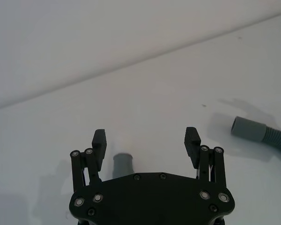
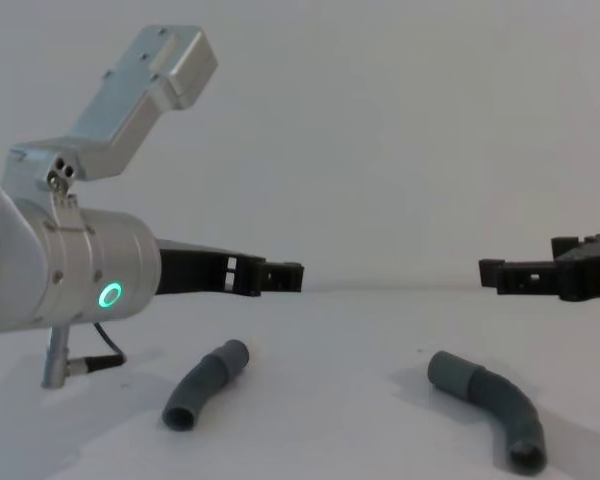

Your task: Use both hands to pick up one end of the pipe from the table, align the ends, and insert them.

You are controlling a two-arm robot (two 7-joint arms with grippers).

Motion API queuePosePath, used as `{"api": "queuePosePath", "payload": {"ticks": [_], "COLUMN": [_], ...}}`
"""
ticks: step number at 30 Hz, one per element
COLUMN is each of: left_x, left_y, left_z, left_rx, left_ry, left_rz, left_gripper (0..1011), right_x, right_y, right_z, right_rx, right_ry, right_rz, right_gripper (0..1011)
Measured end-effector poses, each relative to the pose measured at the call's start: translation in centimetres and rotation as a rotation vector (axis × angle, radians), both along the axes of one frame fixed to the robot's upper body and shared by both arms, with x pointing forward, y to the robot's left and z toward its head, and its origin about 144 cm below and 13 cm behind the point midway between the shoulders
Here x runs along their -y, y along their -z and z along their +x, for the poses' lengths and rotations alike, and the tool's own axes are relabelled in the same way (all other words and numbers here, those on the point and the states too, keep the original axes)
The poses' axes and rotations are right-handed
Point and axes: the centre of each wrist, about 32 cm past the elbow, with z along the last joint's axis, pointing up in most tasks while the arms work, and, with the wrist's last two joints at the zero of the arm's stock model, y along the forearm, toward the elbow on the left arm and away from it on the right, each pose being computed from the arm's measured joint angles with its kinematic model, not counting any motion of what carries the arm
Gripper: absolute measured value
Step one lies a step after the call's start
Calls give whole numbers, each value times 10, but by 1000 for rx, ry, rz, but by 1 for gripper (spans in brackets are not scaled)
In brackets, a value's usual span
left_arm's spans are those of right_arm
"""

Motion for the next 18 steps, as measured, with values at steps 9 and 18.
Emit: {"api": "queuePosePath", "payload": {"ticks": [9, 18], "left_x": [3, -1], "left_y": [-4, -7], "left_z": [-3, -2], "left_rx": [-78, -124], "left_ry": [-1, -3], "left_rz": [-2, 20], "left_gripper": [1001, 1001], "right_x": [-5, -12], "right_y": [0, 1], "right_z": [2, 1], "right_rx": [-51, -81], "right_ry": [-18, -17], "right_rz": [-8, -8], "right_gripper": [1004, 1004]}}
